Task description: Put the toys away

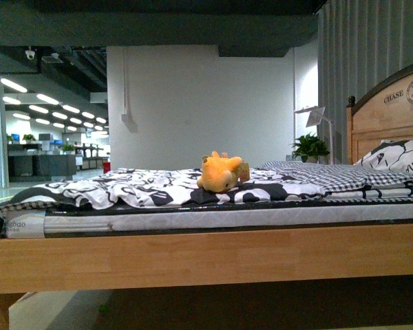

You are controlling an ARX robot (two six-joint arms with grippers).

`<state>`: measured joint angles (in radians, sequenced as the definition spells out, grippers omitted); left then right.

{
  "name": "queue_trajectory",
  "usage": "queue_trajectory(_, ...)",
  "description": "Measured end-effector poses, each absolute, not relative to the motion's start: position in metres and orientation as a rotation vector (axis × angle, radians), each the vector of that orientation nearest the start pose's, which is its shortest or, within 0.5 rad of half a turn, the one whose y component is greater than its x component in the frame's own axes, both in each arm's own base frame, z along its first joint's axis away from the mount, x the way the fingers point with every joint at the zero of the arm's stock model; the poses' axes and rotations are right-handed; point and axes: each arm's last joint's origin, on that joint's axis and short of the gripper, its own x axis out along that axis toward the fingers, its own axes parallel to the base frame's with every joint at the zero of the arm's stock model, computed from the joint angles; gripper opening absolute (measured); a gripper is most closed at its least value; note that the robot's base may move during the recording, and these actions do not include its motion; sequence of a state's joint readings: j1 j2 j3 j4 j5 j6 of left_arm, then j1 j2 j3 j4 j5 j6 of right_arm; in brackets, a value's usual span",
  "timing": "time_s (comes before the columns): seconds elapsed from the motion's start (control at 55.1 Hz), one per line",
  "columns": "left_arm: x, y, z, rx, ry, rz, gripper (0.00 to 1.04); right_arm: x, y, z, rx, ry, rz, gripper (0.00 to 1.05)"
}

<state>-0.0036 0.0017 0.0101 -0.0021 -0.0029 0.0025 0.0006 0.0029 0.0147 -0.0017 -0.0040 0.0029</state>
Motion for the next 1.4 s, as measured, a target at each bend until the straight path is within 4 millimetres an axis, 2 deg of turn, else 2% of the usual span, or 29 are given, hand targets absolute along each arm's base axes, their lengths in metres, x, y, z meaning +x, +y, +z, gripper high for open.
queue_trajectory(1.398, 0.0972, -0.0003, 0.1666, 0.002, -0.006, 0.0, 0.98, 0.097, 0.0002, 0.168, 0.003, -0.01, 0.005, 0.98)
